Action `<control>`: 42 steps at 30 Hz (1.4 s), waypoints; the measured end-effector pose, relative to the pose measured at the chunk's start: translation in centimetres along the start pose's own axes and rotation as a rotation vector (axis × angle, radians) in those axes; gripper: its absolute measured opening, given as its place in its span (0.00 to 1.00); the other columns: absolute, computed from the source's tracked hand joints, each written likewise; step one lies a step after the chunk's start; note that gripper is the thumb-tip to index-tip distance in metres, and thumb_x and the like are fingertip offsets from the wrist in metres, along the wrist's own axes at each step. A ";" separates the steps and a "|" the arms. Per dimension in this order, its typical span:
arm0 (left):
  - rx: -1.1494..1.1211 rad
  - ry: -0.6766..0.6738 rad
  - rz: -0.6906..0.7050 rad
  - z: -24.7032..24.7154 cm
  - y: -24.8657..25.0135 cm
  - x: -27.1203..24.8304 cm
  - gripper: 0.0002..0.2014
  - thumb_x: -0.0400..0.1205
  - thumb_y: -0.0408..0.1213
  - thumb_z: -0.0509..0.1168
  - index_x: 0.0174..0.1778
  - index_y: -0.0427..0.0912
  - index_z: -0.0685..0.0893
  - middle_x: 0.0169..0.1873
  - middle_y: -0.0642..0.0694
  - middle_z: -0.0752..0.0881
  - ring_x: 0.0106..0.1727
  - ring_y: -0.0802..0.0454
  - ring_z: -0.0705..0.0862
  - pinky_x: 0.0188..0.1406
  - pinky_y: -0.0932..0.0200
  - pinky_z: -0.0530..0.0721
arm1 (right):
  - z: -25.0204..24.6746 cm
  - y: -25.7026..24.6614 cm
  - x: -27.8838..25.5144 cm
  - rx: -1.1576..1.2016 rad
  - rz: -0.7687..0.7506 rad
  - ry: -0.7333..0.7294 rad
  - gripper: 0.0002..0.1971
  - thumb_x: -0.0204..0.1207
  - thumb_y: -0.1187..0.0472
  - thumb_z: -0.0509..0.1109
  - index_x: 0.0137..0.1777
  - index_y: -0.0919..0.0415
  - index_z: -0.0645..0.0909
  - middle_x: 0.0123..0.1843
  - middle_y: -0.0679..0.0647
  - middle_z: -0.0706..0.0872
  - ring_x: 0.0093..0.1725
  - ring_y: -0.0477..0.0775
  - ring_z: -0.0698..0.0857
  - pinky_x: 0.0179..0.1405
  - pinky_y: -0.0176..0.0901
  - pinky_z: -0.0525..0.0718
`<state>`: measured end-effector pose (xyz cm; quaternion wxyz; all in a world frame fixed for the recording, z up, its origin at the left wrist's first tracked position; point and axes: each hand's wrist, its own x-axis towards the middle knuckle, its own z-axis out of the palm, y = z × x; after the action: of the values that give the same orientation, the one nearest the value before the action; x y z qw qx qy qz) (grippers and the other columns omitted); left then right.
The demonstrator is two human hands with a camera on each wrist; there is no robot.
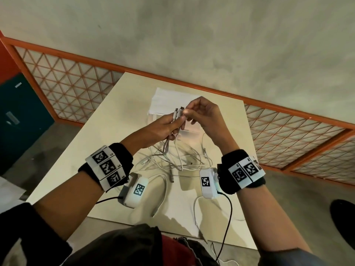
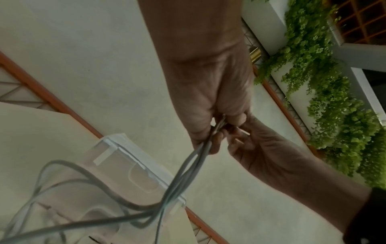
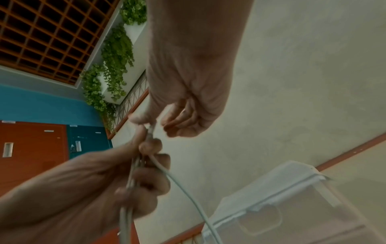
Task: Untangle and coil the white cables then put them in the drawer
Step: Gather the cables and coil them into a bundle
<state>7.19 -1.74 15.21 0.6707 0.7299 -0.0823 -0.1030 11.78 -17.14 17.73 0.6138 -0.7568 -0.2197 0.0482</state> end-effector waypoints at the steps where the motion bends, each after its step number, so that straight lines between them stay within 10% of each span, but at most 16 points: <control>1: 0.014 0.022 0.003 -0.1 0.0 0.0 0.14 0.87 0.47 0.51 0.44 0.44 0.77 0.35 0.53 0.74 0.33 0.61 0.71 0.36 0.65 0.71 | 0.1 0.3 -0.1 -0.019 0.006 0.007 0.14 0.73 0.61 0.76 0.55 0.62 0.77 0.45 0.54 0.83 0.39 0.47 0.83 0.40 0.36 0.82; 4: -0.059 0.047 0.017 -0.4 0.4 0.1 0.18 0.83 0.53 0.54 0.57 0.47 0.82 0.45 0.55 0.83 0.46 0.61 0.80 0.54 0.60 0.77 | 0.7 0.9 -0.7 0.004 0.134 -0.174 0.41 0.68 0.58 0.79 0.77 0.56 0.59 0.67 0.57 0.76 0.64 0.54 0.82 0.60 0.43 0.84; 6: -0.140 0.042 0.047 -0.6 0.9 0.0 0.17 0.80 0.57 0.56 0.44 0.49 0.84 0.43 0.52 0.85 0.49 0.54 0.83 0.60 0.52 0.79 | 1.6 1.1 -1.0 -0.034 0.215 -0.372 0.49 0.63 0.61 0.82 0.78 0.57 0.53 0.72 0.53 0.74 0.70 0.46 0.77 0.67 0.35 0.79; 9: -0.196 -0.006 0.121 -0.4 2.2 -0.1 0.18 0.82 0.57 0.53 0.36 0.47 0.75 0.32 0.51 0.84 0.40 0.43 0.80 0.45 0.48 0.79 | 3.2 1.5 -1.2 -0.132 0.250 -0.512 0.43 0.67 0.67 0.81 0.78 0.64 0.60 0.71 0.50 0.75 0.67 0.36 0.75 0.55 0.14 0.73; 14: -0.406 -0.001 0.220 -0.4 4.0 -0.3 0.16 0.76 0.55 0.53 0.37 0.45 0.67 0.18 0.55 0.65 0.16 0.60 0.63 0.21 0.65 0.75 | 4.7 2.9 -1.5 -0.186 0.266 -0.432 0.08 0.72 0.56 0.77 0.42 0.61 0.89 0.37 0.47 0.90 0.45 0.35 0.84 0.53 0.27 0.77; 19: -0.523 0.091 0.138 -2.5 4.0 -0.5 0.17 0.83 0.54 0.49 0.34 0.47 0.67 0.18 0.56 0.62 0.17 0.63 0.58 0.13 0.71 0.55 | 3.0 6.7 -1.2 -0.716 0.026 -0.285 0.17 0.72 0.45 0.74 0.41 0.61 0.87 0.50 0.55 0.83 0.51 0.54 0.71 0.51 0.49 0.64; 22: -0.329 0.143 0.068 -2.4 3.3 -0.5 0.18 0.87 0.50 0.51 0.32 0.47 0.67 0.18 0.56 0.62 0.17 0.62 0.58 0.14 0.70 0.56 | 1.1 7.4 -1.0 -0.870 -0.019 -0.174 0.17 0.68 0.41 0.75 0.46 0.55 0.89 0.59 0.50 0.78 0.58 0.55 0.67 0.53 0.45 0.56; 26: 0.306 0.181 0.064 -2.0 1.9 -0.6 0.16 0.72 0.44 0.76 0.34 0.44 0.73 0.20 0.58 0.71 0.20 0.63 0.68 0.21 0.69 0.65 | -0.7 6.6 -0.4 -1.075 -0.243 -0.100 0.17 0.61 0.41 0.78 0.36 0.55 0.90 0.57 0.48 0.85 0.65 0.55 0.69 0.59 0.49 0.55; 29: 0.639 0.079 -0.044 -2.0 0.9 -0.3 0.26 0.61 0.45 0.83 0.49 0.40 0.83 0.39 0.53 0.86 0.38 0.57 0.82 0.35 0.65 0.75 | -1.5 4.7 0.2 -0.902 -0.177 -0.204 0.15 0.62 0.45 0.81 0.32 0.59 0.89 0.31 0.47 0.89 0.41 0.43 0.84 0.47 0.35 0.65; 32: 0.860 0.039 -0.112 -1.6 0.3 0.0 0.19 0.70 0.46 0.78 0.43 0.34 0.83 0.27 0.50 0.79 0.27 0.57 0.75 0.24 0.70 0.67 | -2.1 2.8 0.1 -0.662 0.062 -0.309 0.16 0.64 0.50 0.82 0.27 0.62 0.85 0.17 0.45 0.80 0.20 0.41 0.76 0.25 0.26 0.69; 42: 0.641 0.443 0.074 -3.7 0.8 -0.1 0.12 0.77 0.42 0.71 0.39 0.35 0.82 0.29 0.45 0.81 0.34 0.49 0.77 0.31 0.60 0.68 | -4.5 5.8 -2.4 -0.152 0.284 -0.357 0.19 0.74 0.48 0.72 0.27 0.60 0.81 0.25 0.54 0.84 0.42 0.59 0.90 0.54 0.44 0.79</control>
<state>8.06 1.78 16.28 0.4136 0.9035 0.0103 0.1119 12.78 -23.07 12.83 0.4936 -0.8036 -0.2191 0.2503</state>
